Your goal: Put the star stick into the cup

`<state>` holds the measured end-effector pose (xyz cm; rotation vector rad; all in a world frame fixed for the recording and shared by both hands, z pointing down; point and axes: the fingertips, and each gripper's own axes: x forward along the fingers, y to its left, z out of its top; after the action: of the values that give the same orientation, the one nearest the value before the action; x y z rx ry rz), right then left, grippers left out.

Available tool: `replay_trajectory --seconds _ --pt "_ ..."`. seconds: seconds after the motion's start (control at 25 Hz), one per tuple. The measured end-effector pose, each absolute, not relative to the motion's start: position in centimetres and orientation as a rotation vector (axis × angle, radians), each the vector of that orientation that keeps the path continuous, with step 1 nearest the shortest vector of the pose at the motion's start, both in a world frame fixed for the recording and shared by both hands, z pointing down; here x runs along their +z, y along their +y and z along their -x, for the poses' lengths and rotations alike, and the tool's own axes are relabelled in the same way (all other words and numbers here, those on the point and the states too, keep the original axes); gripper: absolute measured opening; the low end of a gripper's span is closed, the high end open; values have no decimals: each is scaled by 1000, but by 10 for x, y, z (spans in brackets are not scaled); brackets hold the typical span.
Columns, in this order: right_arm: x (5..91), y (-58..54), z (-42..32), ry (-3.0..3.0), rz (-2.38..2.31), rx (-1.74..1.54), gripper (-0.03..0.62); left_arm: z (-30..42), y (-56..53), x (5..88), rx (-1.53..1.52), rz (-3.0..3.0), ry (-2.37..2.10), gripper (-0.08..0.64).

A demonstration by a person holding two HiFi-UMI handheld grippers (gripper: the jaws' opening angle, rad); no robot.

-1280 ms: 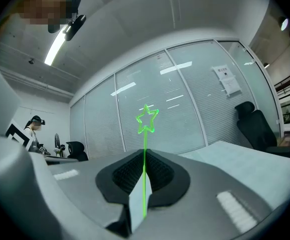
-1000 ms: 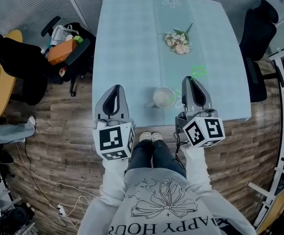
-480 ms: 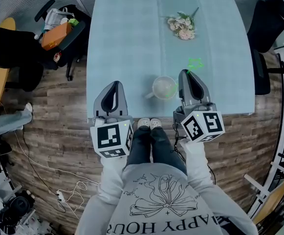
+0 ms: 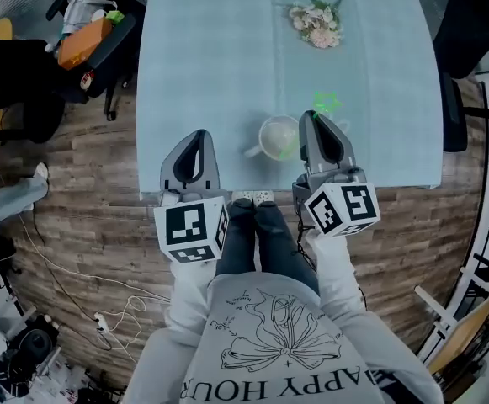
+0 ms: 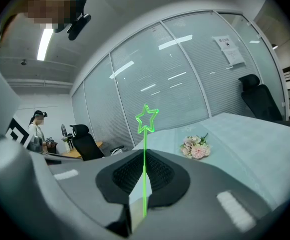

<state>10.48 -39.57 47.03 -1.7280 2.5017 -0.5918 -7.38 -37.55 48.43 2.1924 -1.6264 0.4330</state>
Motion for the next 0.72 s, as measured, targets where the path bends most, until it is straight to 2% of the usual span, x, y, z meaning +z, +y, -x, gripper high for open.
replay_trajectory --seconds 0.72 --pt "522 -408 -91 2563 1735 -719 21 53 -373 517 468 -2180 -1546 6"
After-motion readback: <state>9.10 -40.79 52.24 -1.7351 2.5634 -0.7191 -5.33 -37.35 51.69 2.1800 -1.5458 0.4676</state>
